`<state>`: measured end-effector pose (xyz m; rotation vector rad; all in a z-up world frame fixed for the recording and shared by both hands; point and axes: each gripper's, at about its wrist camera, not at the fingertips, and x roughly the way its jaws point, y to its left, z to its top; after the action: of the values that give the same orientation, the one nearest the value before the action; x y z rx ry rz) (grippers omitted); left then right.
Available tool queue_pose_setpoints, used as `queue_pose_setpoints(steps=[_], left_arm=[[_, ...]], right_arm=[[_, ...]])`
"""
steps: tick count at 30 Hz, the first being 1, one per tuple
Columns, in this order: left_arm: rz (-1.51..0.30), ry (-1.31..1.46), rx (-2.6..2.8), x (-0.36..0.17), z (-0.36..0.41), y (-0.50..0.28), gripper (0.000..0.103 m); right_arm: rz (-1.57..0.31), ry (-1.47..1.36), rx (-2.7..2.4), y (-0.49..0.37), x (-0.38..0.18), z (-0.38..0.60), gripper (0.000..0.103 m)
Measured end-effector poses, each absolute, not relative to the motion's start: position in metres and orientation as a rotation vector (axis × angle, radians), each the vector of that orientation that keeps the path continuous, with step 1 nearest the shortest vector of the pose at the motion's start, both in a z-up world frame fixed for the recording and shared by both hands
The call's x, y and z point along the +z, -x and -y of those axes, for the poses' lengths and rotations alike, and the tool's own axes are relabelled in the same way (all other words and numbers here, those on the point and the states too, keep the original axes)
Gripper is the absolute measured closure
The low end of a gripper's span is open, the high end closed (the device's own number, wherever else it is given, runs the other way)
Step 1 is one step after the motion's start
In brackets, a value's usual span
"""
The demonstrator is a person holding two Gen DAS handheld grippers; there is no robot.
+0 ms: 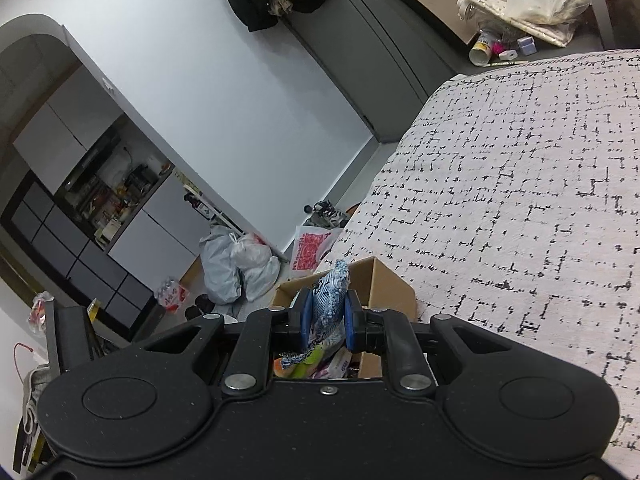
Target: Organize soft objects
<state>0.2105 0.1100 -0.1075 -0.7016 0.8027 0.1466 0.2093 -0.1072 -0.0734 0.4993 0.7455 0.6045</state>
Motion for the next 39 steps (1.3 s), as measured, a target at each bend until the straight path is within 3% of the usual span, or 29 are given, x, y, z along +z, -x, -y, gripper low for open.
queue_pose_setpoints(steps=[7, 15, 18, 22, 32, 36, 39], left_arm=[[-0.800, 0.815, 0.136, -0.116, -0.125, -0.211, 0.036], [-0.787, 0.827, 0.155, -0.112, -0.135, -0.206, 0.033], [-0.785, 0.836, 0.158, -0.112, -0.139, -0.204, 0.032], [-0.786, 0.836, 0.152, -0.112, -0.140, -0.203, 0.028], [-0.839, 0.702, 0.179, -0.101, -0.126, -0.206, 0.024], [-0.852, 0.623, 0.175, -0.091, -0.114, -0.206, 0.018], [-0.860, 0.570, 0.155, -0.080, -0.105, -0.203, 0.015]], right_arm=[[-0.768, -0.473, 0.595, -0.209, -0.078, 0.097, 0.086], [-0.805, -0.415, 0.622, -0.200, -0.080, 0.082, 0.085], [-0.824, -0.369, 0.641, -0.195, -0.081, 0.073, 0.079], [-0.825, -0.358, 0.638, -0.191, -0.079, 0.071, 0.058], [-0.834, -0.394, 0.531, -0.187, -0.071, 0.102, 0.049], [-0.843, -0.384, 0.480, -0.181, -0.065, 0.117, 0.035], [-0.846, -0.393, 0.456, -0.177, -0.061, 0.130, 0.032]])
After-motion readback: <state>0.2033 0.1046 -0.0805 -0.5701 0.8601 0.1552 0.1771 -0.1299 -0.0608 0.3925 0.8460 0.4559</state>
